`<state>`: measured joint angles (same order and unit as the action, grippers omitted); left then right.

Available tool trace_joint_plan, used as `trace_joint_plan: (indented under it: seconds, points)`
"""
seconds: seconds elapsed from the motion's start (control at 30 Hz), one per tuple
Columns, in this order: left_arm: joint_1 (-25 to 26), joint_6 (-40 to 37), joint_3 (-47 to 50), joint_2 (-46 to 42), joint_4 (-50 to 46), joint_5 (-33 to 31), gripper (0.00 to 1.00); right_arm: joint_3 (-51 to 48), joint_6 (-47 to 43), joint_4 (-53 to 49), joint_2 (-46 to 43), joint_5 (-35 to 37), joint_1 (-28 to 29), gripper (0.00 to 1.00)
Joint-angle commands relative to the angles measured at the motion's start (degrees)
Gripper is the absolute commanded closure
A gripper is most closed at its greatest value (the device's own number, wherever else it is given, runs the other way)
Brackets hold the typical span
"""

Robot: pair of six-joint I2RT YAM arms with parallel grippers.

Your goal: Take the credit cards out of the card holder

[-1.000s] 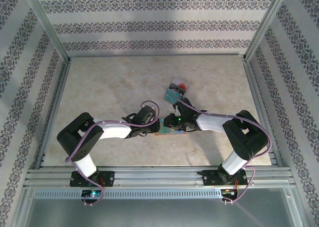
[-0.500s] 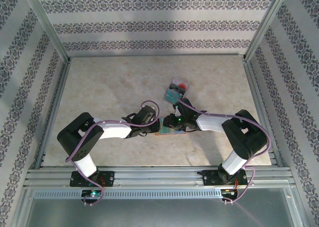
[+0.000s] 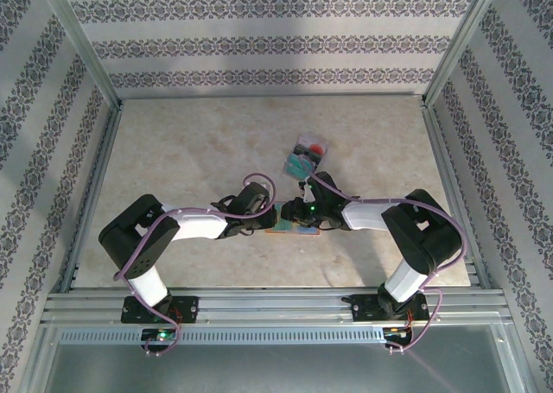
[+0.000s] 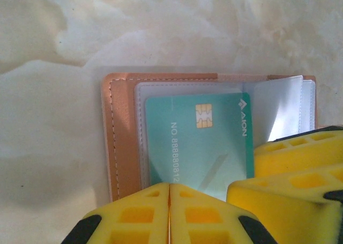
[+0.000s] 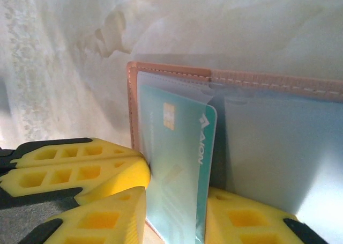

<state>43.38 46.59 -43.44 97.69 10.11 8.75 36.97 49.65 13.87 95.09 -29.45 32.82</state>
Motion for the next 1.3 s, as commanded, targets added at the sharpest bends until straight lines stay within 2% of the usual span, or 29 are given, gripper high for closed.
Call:
trace_joint_plan:
  seconds: [0.0,0.2,0.5,0.7,0.87,1.1,1.27]
  points:
    - [0.0,0.3,-0.1,1.5,-2.4,0.7,0.90,-1.3,2.0,6.2,-0.5,-5.7,0.1,0.69]
    - [0.0,0.1,-0.1,0.5,-3.5,-0.1,0.90,-2.8,3.1,8.6,0.0,-5.4,-0.7,0.76]
    - [0.0,0.0,0.2,-0.8,-4.8,-1.7,0.72,-6.0,5.6,14.7,0.0,-7.1,-3.4,0.83]
    - [0.0,0.0,0.1,-1.8,-5.1,-2.1,0.65,-6.5,6.2,16.3,0.4,-7.7,-3.7,0.87]
    - [0.0,-0.1,-0.2,-1.6,-4.8,-1.5,0.65,-6.3,7.4,18.8,2.0,-8.3,-3.6,0.89]
    - [0.0,0.3,-0.1,-1.1,-3.7,-0.6,0.67,-6.2,9.1,22.3,4.7,-8.8,-2.9,0.85]
    - [0.0,0.0,0.0,-2.5,-4.9,-2.0,0.63,-7.0,9.0,22.7,4.0,-8.5,-3.3,0.90]
